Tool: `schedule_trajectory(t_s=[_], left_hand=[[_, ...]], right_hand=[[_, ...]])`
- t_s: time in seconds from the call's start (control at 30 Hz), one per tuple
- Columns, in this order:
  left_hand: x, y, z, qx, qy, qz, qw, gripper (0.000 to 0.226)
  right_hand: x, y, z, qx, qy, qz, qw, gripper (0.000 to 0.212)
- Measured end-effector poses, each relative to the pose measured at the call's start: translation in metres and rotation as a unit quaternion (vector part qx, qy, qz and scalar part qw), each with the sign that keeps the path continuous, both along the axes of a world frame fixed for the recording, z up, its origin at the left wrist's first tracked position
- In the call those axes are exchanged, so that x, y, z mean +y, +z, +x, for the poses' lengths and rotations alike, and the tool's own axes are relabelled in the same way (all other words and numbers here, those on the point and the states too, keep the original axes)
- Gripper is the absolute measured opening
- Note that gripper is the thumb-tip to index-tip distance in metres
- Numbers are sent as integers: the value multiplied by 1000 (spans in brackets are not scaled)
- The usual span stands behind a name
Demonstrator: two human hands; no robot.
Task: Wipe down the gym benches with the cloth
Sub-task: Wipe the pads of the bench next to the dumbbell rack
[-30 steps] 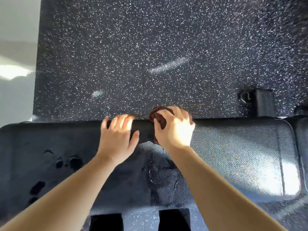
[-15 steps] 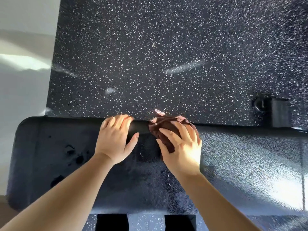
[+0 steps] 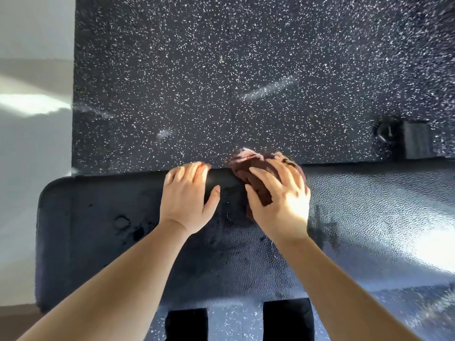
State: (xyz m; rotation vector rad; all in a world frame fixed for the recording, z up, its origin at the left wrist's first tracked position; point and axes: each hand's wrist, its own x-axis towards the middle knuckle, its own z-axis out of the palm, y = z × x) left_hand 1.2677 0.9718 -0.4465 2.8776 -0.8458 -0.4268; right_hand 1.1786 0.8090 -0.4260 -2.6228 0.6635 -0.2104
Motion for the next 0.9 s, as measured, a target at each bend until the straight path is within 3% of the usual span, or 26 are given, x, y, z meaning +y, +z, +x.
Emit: schedule_trajectory(t_s=[0.2, 0.37, 0.57, 0.7, 0.9], left_hand=[[1, 5, -2, 11, -12, -5, 1000, 54], [6, 12, -33, 11, -71, -42, 997, 55], [22, 3, -83, -1, -36, -40, 999, 58], [14, 2, -100, 0, 6, -34, 999, 60], [11, -7, -104, -58, 22, -29, 998, 63]], right_hand=[[20, 7, -25, 20, -49, 18, 998, 45], [10, 15, -48, 89, 41, 72, 993, 74], [21, 13, -85, 54, 17, 50, 997, 63], [27, 15, -125, 80, -1, 29, 996, 65], [26, 7, -97, 84, 16, -4, 996, 56]])
